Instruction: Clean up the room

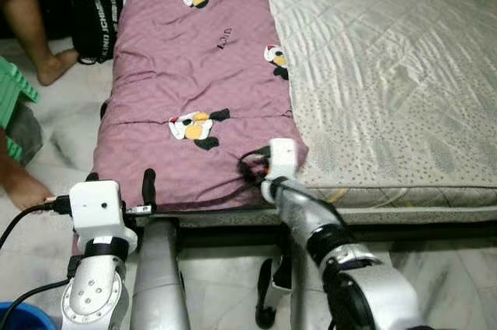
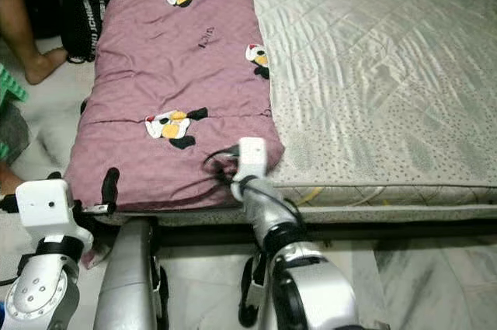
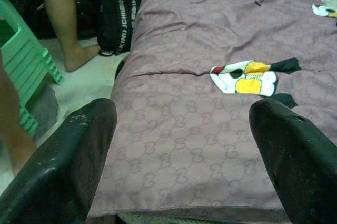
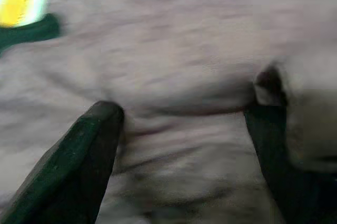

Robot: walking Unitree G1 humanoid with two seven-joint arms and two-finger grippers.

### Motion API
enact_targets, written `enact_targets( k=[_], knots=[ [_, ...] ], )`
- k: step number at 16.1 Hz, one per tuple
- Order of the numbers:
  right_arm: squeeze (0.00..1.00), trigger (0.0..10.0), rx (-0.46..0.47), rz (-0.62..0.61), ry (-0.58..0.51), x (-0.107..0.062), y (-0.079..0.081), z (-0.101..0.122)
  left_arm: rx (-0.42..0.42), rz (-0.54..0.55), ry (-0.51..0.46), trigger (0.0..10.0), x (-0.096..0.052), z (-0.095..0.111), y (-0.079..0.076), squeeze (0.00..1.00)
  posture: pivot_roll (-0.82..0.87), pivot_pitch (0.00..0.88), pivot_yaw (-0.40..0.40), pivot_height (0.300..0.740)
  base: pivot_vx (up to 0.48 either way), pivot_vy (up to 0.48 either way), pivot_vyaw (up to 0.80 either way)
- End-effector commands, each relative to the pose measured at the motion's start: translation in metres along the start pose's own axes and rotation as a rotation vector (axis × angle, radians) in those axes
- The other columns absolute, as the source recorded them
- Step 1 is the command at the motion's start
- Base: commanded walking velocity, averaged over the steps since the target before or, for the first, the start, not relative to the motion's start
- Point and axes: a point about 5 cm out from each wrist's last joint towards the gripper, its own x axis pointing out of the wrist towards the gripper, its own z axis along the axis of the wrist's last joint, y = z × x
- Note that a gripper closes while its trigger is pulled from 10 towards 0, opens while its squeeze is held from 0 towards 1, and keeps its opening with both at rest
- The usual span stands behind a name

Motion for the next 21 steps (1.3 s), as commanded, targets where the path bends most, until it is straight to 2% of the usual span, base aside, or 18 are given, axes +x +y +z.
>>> enact_targets(
  k=[1,3,6,9,12,13,15,16,17,19,21],
  knots=[
    [0.0,10.0,0.048,-0.108,-0.004,-0.005,-0.028,0.002,0.0,-0.008,0.029,10.0,-0.002,-0.004,0.001,0.0,0.21,0.228,-0.078,0.558,0.0,0.0,0.0],
    [0.0,10.0,0.056,-0.194,-0.022,-0.012,-0.049,0.005,0.0,-0.01,0.033,10.0,-0.001,-0.005,0.001,0.0,0.21,0.23,-0.072,0.558,0.0,0.0,0.0],
    [0.0,10.0,0.095,-0.355,-0.042,-0.03,-0.082,0.008,0.004,-0.012,0.037,10.0,-0.001,-0.005,0.003,0.0,0.2,0.231,-0.059,0.558,0.0,0.0,0.0],
    [0.0,10.0,0.095,-0.447,-0.039,-0.053,-0.102,0.004,0.007,-0.017,0.043,10.0,-0.001,-0.005,0.004,0.0,0.19,0.23,-0.051,0.558,0.0,0.0,0.0],
    [0.0,10.0,0.041,-0.592,-0.078,-0.084,-0.132,0.009,0.009,-0.028,0.045,10.0,0.003,-0.005,0.004,0.0,0.18,0.227,-0.045,0.558,0.0,0.0,0.0],
    [0.0,10.0,0.035,-0.614,-0.086,-0.089,-0.135,0.01,0.01,-0.028,0.045,10.0,0.004,-0.005,0.005,0.0,0.18,0.225,-0.044,0.558,0.0,0.0,0.0],
    [0.0,10.0,-0.018,-0.67,-0.081,-0.112,-0.144,0.01,0.014,-0.028,0.043,10.0,0.005,-0.004,0.006,0.0,0.17,0.223,-0.048,0.558,0.0,0.0,0.0],
    [0.0,10.0,-0.018,-0.67,-0.081,-0.112,-0.144,0.01,0.014,-0.028,0.043,10.0,0.005,-0.004,0.006,0.0,0.17,0.223,-0.048,0.558,0.0,0.0,0.0],
    [0.0,10.0,-0.033,-0.685,-0.059,-0.124,-0.147,0.005,0.014,-0.028,0.041,10.0,0.005,-0.004,0.006,0.0,0.17,0.22,-0.049,0.558,0.0,0.0,0.0],
    [0.0,10.0,-0.074,-0.662,0.008,-0.152,-0.144,-0.01,0.01,-0.035,0.036,10.0,0.007,-0.003,0.006,0.0,0.16,0.214,-0.049,0.558,0.0,0.0,0.0],
    [0.0,10.0,-0.105,-0.622,0.052,-0.167,-0.138,-0.019,0.006,-0.047,0.035,10.0,0.008,-0.003,0.004,0.0,0.15,0.21,-0.051,0.558,0.0,0.0,0.0]
  ],
)
